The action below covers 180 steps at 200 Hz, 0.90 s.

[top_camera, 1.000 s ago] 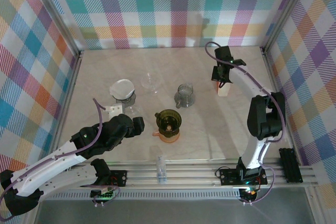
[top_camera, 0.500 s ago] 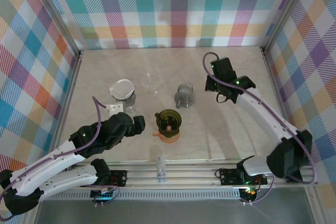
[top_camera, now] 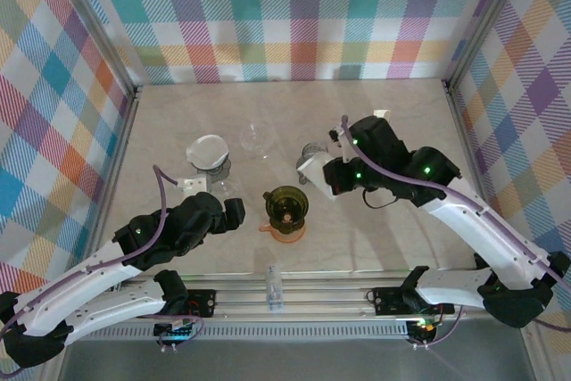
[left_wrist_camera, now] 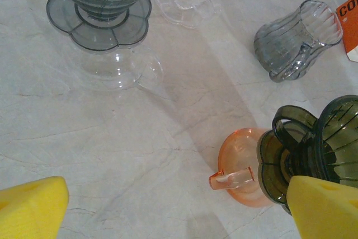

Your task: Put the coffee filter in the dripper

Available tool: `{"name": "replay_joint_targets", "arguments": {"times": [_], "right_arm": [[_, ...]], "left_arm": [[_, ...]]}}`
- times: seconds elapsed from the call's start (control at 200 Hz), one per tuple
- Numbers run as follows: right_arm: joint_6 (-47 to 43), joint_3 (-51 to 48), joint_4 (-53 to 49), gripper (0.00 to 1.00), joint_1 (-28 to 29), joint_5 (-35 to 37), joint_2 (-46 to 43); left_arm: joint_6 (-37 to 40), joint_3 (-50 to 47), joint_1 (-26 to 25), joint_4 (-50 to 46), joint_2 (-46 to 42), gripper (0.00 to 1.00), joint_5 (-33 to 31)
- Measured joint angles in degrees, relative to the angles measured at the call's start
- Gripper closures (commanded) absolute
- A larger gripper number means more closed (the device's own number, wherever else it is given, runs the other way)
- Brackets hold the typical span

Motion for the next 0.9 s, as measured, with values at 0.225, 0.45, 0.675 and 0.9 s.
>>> {"name": "replay_joint_targets", "arguments": {"times": [0.225, 0.45, 0.675, 0.9], "right_arm": [[0.0, 8.81, -9.92, 1.0, 7.5, 2.38, 7.76], [-0.66, 15.63, -17.27, 1.0, 9.64, 3.87, 16.57], [-2.6, 21.62, -20.13, 1.0, 10.99, 3.72, 23.45], [-4.87, 26.12, -21.46, 1.0, 12.02, 2.29, 29.53]], "left_arm": [[0.0, 0.07, 0.0, -0.07, -0.09, 0.0, 0.13], [0.0, 0.11, 0.0, -1.2, -1.29, 0.0, 0.48], [0.02, 0.11, 0.0, -1.49, -2.73, 0.0, 1.25], [0.22, 0.13, 0.0, -1.51, -3.08, 0.0, 1.55]]}}
